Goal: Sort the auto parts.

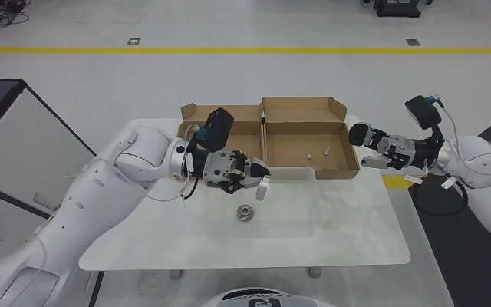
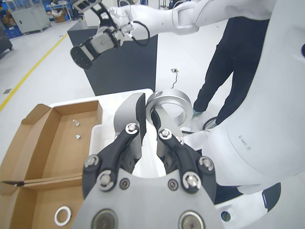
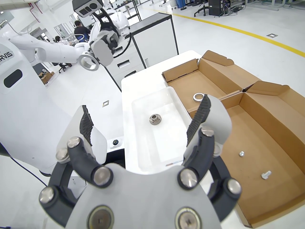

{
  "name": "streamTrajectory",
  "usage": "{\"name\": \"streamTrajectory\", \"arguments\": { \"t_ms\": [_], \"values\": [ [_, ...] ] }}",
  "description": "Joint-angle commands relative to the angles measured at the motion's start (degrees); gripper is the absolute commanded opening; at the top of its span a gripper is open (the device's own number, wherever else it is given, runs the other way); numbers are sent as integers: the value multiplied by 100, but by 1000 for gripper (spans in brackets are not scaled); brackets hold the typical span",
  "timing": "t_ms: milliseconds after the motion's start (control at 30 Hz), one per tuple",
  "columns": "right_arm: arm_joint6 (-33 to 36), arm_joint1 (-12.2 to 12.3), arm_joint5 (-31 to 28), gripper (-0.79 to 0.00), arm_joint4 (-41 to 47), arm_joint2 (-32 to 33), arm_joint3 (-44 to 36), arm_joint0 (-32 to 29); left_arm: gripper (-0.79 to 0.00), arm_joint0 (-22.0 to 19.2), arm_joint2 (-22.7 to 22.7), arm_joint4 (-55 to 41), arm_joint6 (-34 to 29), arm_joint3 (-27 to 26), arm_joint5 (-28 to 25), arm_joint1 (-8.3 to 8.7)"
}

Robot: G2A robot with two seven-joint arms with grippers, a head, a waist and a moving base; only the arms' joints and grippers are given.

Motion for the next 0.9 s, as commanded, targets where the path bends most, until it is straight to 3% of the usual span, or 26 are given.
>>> {"name": "streamTrajectory", "arguments": {
  "t_ms": [0, 300, 567, 700, 867],
  "values": [
    [0, 0, 0, 0, 0, 0, 0, 0, -785, 13, 1, 2, 45, -48, -1, 13],
    [0, 0, 0, 0, 0, 0, 0, 0, -785, 13, 1, 2, 45, -48, -1, 13],
    [0, 0, 0, 0, 0, 0, 0, 0, -785, 451, -810, 403, 1155, -44, 299, 41],
    [0, 0, 0, 0, 0, 0, 0, 0, -785, 825, -1146, 362, 1788, -123, -1, 50],
    [0, 0, 0, 0, 0, 0, 0, 0, -785, 1180, -1320, 116, 2476, -614, -1, 47]
  ]
}}
